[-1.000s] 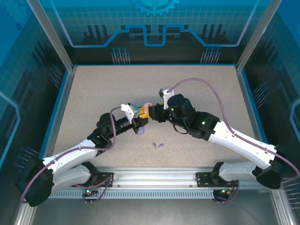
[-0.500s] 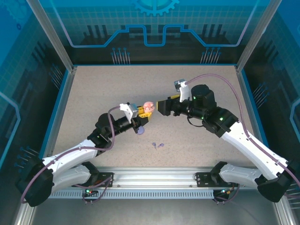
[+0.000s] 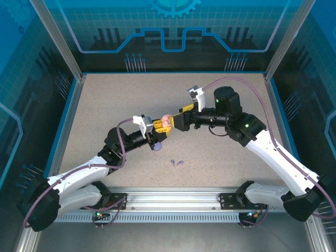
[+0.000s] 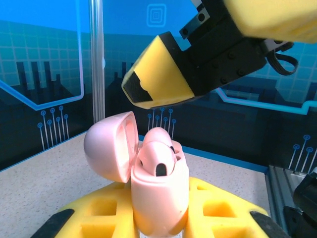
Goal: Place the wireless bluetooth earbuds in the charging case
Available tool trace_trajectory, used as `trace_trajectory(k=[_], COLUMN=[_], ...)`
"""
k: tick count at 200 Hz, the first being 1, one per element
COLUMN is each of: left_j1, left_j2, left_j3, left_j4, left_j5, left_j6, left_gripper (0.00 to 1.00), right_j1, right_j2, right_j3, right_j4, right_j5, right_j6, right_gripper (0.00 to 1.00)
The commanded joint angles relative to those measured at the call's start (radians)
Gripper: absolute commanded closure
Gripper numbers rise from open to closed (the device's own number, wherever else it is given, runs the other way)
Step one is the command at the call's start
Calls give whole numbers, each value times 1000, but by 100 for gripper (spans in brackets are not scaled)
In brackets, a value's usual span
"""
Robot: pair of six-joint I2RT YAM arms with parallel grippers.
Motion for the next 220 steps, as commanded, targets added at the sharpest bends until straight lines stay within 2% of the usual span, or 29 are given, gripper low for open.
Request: trace_trajectory(k=[1,26,90,128,192,220], left_j1=[-4,-5,-5,-5,-6,-6], left_j2=[-18,-20,-9,-4,-7,-4], left_j3=[40,42,42,42,39,41], left_j4=[66,65,57,53,46,47], left_j5=[50,47,30,26,20,20], left_j6=[-24,-25,-17,-17,-17,-21], left_gripper=[99,99,99,99,99,99], right_j1=[1,13,37,38,36,34], right_j2=[27,72,116,101,79,70], right_j3=[44,70,109,126,140,154], right_j4=[-43,-60,-58,-64,-100,-150], right_j5=[-54,-132,-222,-223,-195,-140], right_j6=[-30,-27,-30,-44,-81,-112], right_gripper=[13,12,17,21,21,21])
